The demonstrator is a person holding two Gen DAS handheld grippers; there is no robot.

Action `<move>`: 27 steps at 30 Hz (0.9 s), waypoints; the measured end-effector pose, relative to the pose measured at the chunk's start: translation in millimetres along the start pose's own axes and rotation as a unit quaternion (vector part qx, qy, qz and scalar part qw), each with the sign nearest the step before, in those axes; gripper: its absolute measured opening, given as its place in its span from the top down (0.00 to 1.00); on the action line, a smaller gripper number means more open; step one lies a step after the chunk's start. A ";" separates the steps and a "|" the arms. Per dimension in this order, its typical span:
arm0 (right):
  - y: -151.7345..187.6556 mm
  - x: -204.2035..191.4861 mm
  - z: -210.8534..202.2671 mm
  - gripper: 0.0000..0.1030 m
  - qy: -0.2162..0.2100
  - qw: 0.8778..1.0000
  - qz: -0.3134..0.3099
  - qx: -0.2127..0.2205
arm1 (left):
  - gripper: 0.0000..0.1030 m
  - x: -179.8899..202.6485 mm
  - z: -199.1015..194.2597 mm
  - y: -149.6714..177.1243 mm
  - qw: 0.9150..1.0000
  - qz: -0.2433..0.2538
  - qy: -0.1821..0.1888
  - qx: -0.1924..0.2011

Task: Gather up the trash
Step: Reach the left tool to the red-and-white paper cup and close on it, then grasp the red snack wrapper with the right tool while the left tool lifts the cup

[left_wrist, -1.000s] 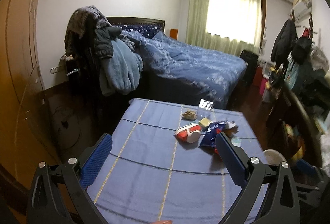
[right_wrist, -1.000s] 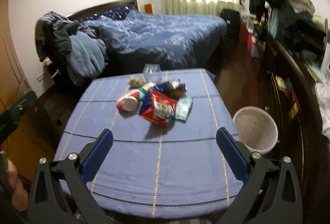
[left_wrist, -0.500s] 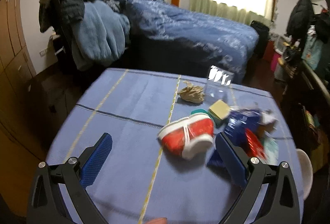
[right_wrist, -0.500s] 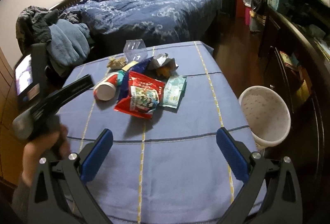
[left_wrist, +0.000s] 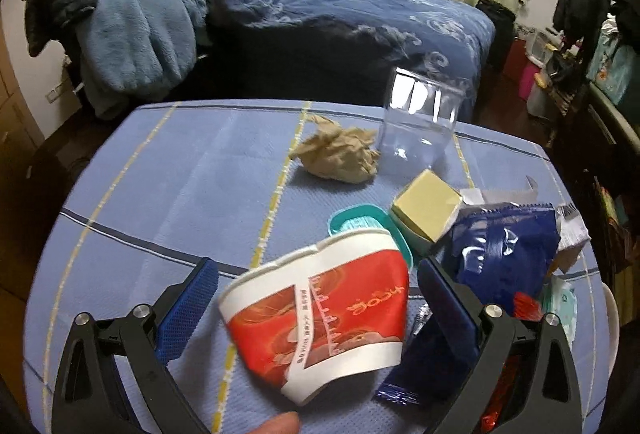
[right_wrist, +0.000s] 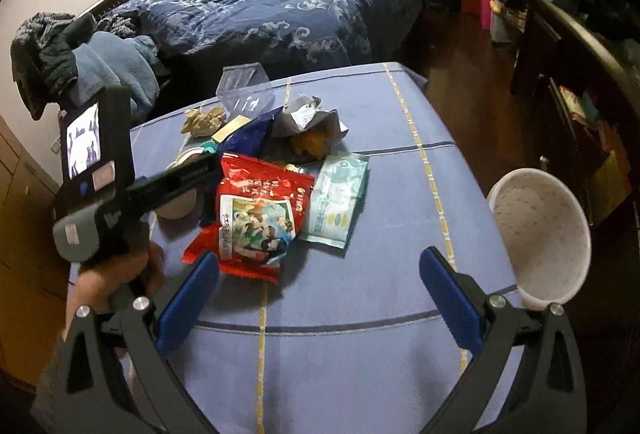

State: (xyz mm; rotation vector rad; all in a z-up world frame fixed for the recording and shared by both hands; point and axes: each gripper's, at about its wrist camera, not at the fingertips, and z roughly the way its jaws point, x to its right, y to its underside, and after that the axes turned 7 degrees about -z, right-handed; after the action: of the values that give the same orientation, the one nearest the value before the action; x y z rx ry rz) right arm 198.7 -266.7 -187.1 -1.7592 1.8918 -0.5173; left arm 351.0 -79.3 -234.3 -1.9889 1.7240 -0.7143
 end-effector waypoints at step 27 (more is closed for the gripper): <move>-20.7 -72.3 80.1 0.09 0.013 0.996 -0.091 -0.021 | 0.84 -92.1 -54.4 2.1 0.995 -0.062 0.052 0.062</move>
State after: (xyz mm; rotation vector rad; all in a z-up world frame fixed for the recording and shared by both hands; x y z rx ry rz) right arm 265.8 -191.9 -231.7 -1.9721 1.7803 -0.5721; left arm 306.2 12.7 -203.2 -2.0186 1.5814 -0.9601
